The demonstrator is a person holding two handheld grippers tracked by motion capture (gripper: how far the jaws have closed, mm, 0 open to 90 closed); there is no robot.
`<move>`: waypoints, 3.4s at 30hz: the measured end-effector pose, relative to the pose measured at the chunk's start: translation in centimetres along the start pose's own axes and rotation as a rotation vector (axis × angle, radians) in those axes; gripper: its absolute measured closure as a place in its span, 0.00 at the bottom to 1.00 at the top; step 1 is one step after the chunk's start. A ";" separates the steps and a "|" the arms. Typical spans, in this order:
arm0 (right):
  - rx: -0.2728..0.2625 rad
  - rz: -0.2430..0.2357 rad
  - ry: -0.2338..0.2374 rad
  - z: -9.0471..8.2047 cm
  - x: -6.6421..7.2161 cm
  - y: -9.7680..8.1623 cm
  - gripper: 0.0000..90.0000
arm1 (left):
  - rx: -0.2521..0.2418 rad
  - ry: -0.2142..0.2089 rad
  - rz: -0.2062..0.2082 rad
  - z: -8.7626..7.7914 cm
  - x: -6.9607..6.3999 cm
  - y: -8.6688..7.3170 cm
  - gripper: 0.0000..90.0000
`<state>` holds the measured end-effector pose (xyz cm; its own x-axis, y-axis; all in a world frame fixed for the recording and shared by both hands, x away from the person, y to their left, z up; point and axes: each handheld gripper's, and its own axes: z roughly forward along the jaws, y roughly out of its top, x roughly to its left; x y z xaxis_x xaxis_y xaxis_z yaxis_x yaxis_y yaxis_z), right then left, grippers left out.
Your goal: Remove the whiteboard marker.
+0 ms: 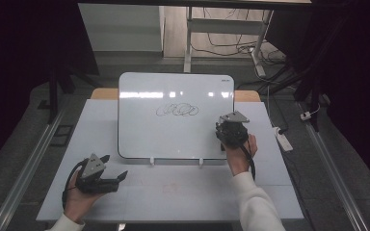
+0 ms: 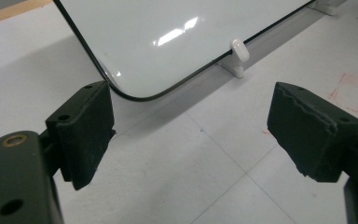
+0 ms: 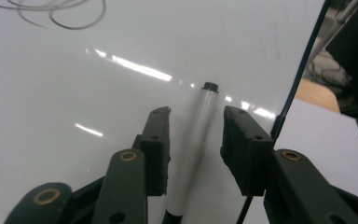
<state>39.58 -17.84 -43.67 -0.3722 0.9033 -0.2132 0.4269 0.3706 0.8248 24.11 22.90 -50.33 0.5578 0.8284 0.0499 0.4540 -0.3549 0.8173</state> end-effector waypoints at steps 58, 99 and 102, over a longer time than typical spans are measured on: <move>-0.283 0.060 0.454 -5.0 6.7 -1.3 0.90 | -0.056 -0.251 0.069 5.0 -6.0 8.8 0.31; -0.261 -0.134 0.832 -6.6 5.9 -1.2 0.54 | -0.127 -0.562 0.070 6.0 -5.7 10.9 0.90; -0.184 -0.194 0.906 -5.8 4.5 -1.7 0.53 | -0.123 -0.594 0.085 5.9 -5.9 11.0 0.90</move>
<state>32.37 -15.68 -43.01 -0.9548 0.2892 0.0684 0.1820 0.3870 0.9040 29.94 11.54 -45.04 0.8966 0.4039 -0.1818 0.3273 -0.3275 0.8864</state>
